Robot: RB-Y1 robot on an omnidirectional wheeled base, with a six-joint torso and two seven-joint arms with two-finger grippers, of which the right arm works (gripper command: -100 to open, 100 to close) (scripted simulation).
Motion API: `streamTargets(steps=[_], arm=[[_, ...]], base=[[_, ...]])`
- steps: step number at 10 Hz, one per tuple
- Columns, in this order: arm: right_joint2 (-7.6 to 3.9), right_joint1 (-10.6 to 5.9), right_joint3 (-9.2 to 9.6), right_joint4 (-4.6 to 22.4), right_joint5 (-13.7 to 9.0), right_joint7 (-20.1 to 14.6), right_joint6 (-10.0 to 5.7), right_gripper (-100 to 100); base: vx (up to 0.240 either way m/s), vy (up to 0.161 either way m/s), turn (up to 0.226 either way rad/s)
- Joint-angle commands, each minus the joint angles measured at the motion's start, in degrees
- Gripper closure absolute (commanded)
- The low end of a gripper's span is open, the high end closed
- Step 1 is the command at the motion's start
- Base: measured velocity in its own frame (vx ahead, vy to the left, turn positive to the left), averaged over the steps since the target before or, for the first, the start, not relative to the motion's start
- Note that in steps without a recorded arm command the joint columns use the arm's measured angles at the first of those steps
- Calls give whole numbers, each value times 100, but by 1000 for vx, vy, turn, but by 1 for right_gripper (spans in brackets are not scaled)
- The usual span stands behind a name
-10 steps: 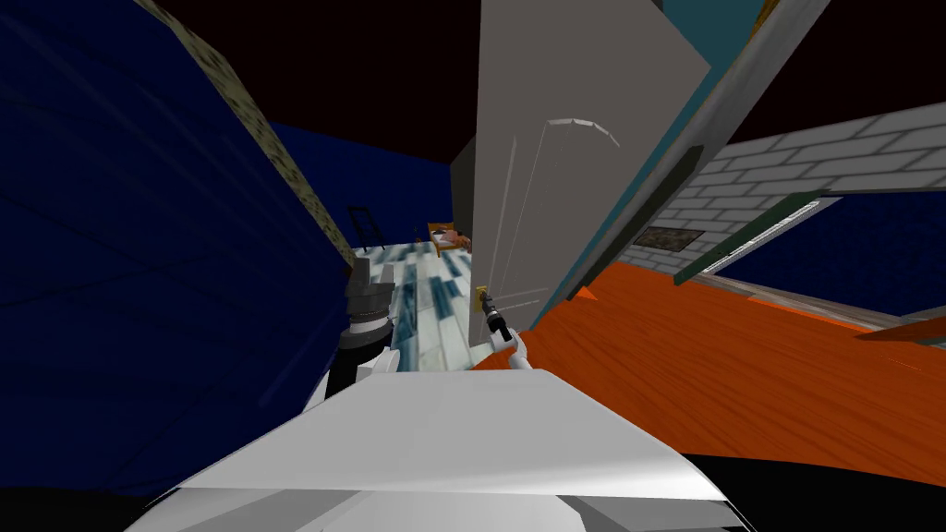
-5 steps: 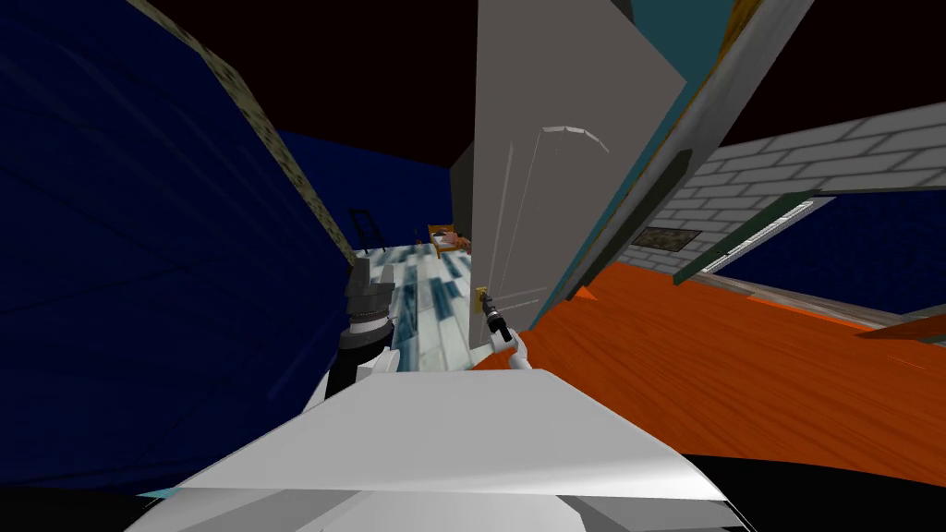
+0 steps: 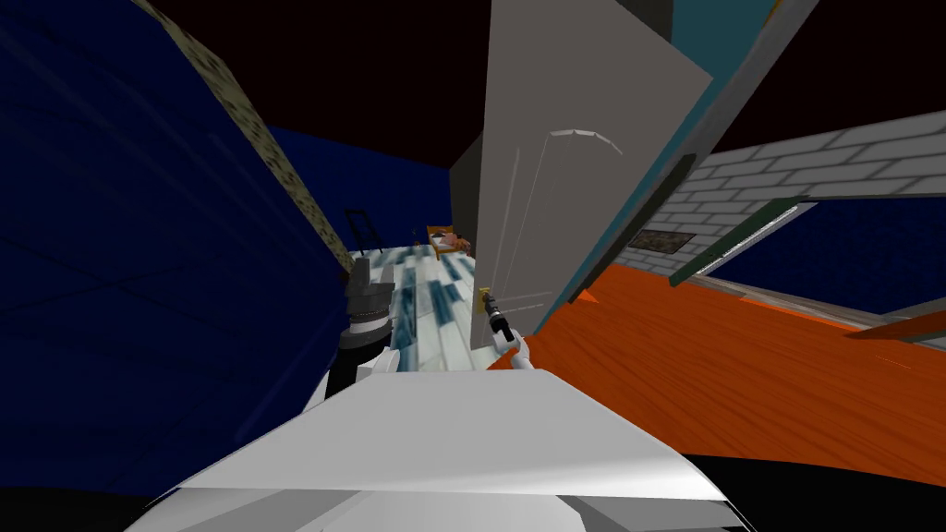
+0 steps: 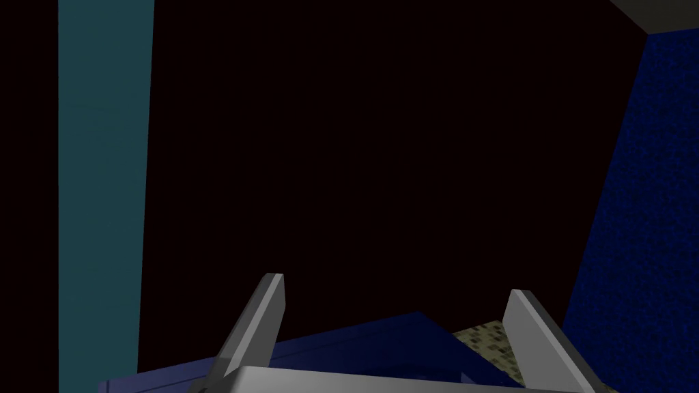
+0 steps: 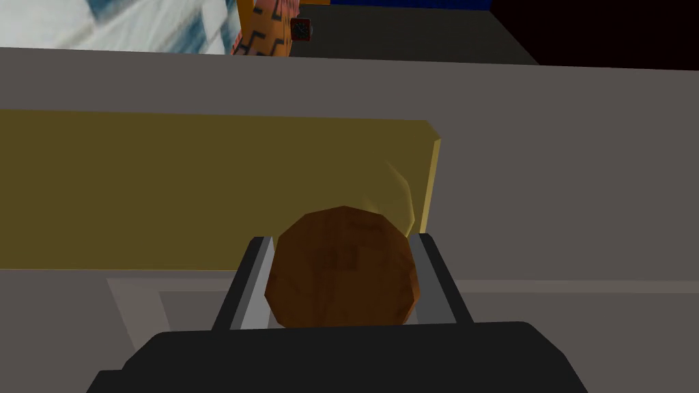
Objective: Push the door open
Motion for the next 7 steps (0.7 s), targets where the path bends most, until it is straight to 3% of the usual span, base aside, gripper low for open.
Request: streamTargets(steps=[1,7], arm=[[-64,-34,-169,-42,-23,27,20,100],[-113,-80,-543,17,-78,101,29,100]], base=[[185,117,-57],[152,111,-63]])
